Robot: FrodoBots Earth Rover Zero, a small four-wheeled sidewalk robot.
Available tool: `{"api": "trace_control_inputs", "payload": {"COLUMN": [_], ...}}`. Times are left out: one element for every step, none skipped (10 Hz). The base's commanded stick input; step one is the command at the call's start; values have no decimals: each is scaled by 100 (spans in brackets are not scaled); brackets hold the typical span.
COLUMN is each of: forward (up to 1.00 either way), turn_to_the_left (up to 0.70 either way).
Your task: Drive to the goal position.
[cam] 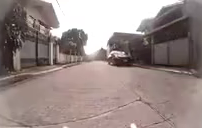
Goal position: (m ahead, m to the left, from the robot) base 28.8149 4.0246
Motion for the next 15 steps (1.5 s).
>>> {"api": "trace_control_inputs", "payload": {"forward": [70,70,70,70,70,70,70,70,70,70,70,70,70,70,70], "turn_to_the_left": [1,1,1,1,1,1,1,1,1,1,1,1,1,1,1]}}
